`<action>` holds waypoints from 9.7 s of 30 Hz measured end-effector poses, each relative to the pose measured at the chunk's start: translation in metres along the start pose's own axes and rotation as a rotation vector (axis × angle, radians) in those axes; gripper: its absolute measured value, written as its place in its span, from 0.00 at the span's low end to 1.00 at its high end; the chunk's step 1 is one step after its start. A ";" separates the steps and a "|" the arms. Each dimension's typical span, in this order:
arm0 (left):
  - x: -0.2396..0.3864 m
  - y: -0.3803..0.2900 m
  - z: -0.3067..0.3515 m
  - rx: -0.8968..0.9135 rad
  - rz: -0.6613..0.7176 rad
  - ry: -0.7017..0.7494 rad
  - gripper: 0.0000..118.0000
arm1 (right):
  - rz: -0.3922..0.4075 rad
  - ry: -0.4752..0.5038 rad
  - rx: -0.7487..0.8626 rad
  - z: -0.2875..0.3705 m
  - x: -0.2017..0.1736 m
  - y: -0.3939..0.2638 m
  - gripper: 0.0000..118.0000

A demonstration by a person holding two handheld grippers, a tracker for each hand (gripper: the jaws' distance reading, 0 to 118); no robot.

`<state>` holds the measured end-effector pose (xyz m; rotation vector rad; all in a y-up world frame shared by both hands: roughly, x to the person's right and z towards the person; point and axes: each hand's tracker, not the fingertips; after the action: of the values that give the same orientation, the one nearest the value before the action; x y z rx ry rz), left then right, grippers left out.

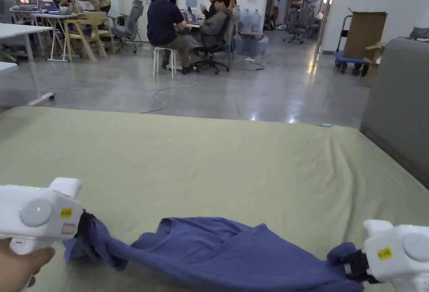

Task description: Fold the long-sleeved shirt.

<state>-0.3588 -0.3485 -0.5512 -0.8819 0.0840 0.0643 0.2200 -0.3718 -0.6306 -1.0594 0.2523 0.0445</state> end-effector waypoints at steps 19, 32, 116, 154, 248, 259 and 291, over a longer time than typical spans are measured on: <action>-0.008 -0.230 0.079 -0.307 -0.085 -0.045 0.00 | 0.166 0.080 -0.155 0.041 0.006 -0.252 0.07; -0.016 -0.212 0.109 -0.146 0.132 -0.025 0.99 | 0.079 -0.049 -0.170 0.085 0.003 -0.215 0.71; 0.031 0.341 0.241 0.611 0.053 0.058 0.02 | 0.139 -0.403 0.558 0.305 -0.071 0.292 0.01; 0.005 -0.198 0.119 -0.327 -0.062 -0.268 0.02 | 0.136 -0.024 -0.130 0.046 0.017 -0.217 0.01; -0.022 0.212 0.203 0.278 0.262 -0.215 0.02 | 0.108 -0.338 0.336 0.291 0.005 0.118 0.00; -0.019 0.306 0.197 0.415 0.274 -0.155 0.02 | -0.017 -0.272 0.458 0.283 0.001 0.278 0.00; -0.036 -0.105 0.065 -0.212 0.154 -0.196 0.02 | 0.122 -0.097 0.049 0.085 0.029 -0.163 0.00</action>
<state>-0.3823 -0.3656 -0.4261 -1.0754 -0.0397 0.3075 0.2889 -0.3806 -0.4584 -0.9894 0.2293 0.1982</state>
